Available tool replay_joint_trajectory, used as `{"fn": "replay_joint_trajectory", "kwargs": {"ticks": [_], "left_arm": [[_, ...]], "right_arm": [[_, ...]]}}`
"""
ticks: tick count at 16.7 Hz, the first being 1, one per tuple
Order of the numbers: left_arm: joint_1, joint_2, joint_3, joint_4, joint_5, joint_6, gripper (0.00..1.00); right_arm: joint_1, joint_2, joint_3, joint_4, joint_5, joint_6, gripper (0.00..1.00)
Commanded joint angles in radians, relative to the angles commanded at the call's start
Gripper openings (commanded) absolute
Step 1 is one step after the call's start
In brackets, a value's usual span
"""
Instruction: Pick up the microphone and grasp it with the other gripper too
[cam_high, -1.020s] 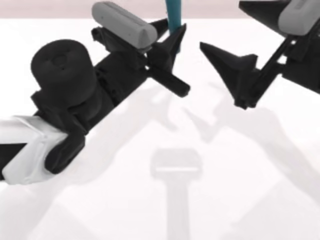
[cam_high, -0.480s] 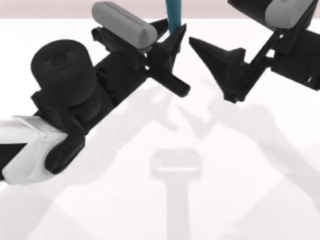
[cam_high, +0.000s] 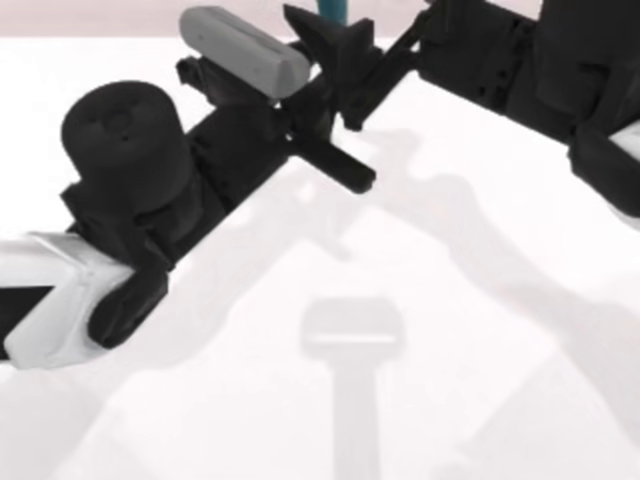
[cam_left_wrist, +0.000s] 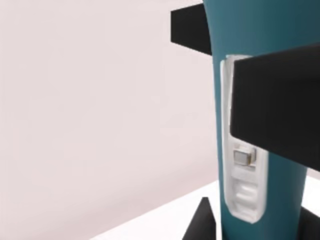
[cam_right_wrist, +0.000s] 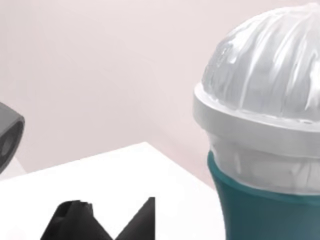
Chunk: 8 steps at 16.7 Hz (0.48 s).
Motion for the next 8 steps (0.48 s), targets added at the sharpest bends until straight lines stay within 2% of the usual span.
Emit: {"fn": "replay_joint_trajectory", "kwargs": {"ticks": [5,8], "left_arm": [[0.000,0.000,0.000,0.000,0.000,0.000,0.00],[0.000,0.000,0.000,0.000,0.000,0.000,0.00]], "right_arm": [[0.005,0.010,0.010,0.002,0.005,0.000,1.00],[0.005,0.010,0.010,0.002,0.005,0.000,0.77]]}}
